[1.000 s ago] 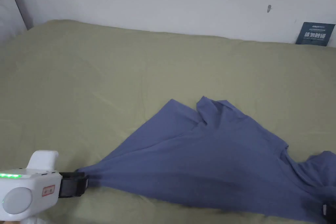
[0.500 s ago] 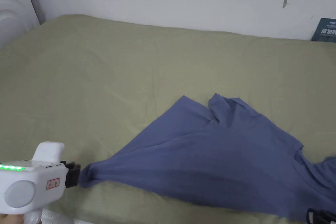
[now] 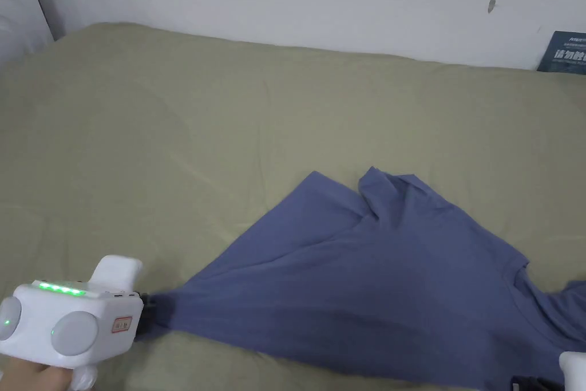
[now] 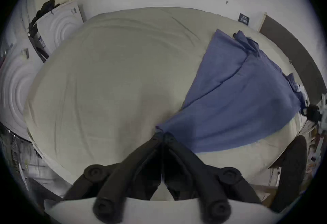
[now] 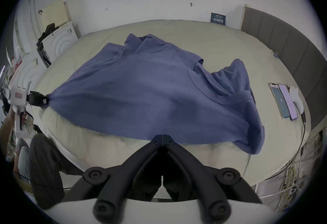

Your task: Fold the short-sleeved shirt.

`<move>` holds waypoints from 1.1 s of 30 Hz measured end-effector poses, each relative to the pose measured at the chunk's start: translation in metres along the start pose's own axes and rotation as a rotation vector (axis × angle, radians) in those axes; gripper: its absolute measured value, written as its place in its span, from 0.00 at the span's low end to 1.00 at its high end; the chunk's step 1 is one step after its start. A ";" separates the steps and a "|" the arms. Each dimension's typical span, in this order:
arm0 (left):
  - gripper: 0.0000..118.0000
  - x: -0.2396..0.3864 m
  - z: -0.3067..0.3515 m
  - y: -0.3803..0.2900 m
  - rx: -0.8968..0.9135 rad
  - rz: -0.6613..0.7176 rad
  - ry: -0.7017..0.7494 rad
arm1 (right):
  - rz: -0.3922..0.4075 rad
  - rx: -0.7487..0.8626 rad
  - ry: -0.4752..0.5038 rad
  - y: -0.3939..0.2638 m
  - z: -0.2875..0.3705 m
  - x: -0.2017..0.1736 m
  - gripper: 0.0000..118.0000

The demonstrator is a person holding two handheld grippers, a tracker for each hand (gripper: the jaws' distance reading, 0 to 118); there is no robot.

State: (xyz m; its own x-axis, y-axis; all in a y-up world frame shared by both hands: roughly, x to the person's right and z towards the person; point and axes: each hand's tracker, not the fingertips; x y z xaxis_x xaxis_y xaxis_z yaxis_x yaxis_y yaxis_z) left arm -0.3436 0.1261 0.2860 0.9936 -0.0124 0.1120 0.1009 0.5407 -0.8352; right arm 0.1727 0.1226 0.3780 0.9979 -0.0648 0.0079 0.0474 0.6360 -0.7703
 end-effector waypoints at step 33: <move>0.01 -0.019 -0.026 0.011 -0.047 0.058 -0.062 | 0.255 -0.209 -0.093 0.254 -0.261 0.015 0.99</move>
State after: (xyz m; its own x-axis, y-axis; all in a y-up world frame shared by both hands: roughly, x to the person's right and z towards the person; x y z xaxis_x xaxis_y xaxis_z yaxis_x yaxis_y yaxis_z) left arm -0.3603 0.1101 0.2604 0.9930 0.0704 0.0948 0.0473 0.4986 -0.8656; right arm 0.1879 0.0821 0.0161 0.9767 0.1526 -0.1511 -0.2048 0.4510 -0.8687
